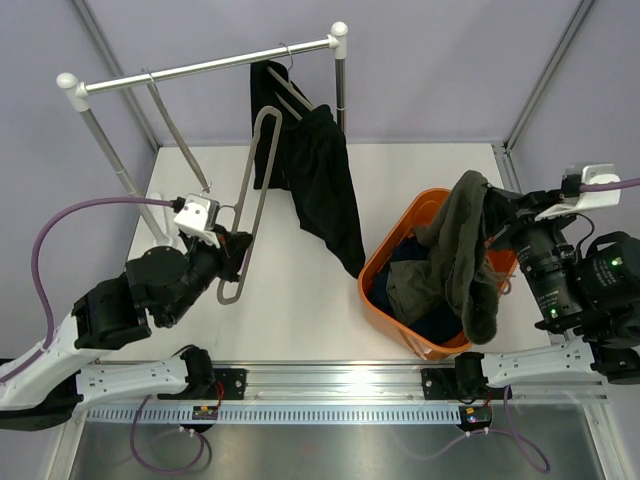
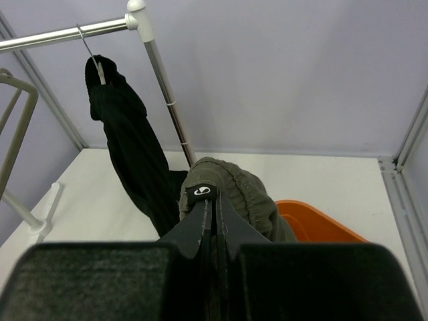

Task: Remove the shorts from the hanger

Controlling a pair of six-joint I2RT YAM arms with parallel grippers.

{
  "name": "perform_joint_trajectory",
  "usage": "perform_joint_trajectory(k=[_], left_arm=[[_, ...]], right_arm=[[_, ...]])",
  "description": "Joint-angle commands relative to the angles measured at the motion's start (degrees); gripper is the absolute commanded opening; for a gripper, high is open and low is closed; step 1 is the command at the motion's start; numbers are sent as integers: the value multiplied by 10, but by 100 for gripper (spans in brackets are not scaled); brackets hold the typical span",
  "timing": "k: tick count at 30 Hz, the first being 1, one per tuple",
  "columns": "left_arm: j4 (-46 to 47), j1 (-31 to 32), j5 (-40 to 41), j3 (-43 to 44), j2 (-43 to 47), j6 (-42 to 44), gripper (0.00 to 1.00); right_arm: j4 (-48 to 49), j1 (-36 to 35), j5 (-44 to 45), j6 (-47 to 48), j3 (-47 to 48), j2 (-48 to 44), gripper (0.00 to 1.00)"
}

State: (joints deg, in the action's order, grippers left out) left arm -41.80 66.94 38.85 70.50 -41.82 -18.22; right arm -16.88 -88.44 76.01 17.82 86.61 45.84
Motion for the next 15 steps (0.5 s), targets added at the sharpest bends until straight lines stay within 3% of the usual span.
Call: perform_joint_trajectory(k=[1,2,5,6,9,13,15], left_arm=[[28,0,-11,17,-7,3,0],[26,0,-12,20,-10,3,0],[26,0,-16,27,-19,5,0],[25,0,-15,28,-22,5,0],[23,-1,-17,32,-29,5,0],[8,-1,-19,37,-31,-1,0],[-1,-1,-18,42,-28,-3,0]], right_arm=[[-134,4,11,-172,4,6,0],[-216,7,4,-214,8,16,0],[-334,90,-100,-348,7,56,0],[-340,172,-199,-362,-5,72,0],[-342,282,-285,-407,-81,100,0],[-256,533,-494,-428,-225,56,0],[-228,584,-555,-442,-285,32,0]])
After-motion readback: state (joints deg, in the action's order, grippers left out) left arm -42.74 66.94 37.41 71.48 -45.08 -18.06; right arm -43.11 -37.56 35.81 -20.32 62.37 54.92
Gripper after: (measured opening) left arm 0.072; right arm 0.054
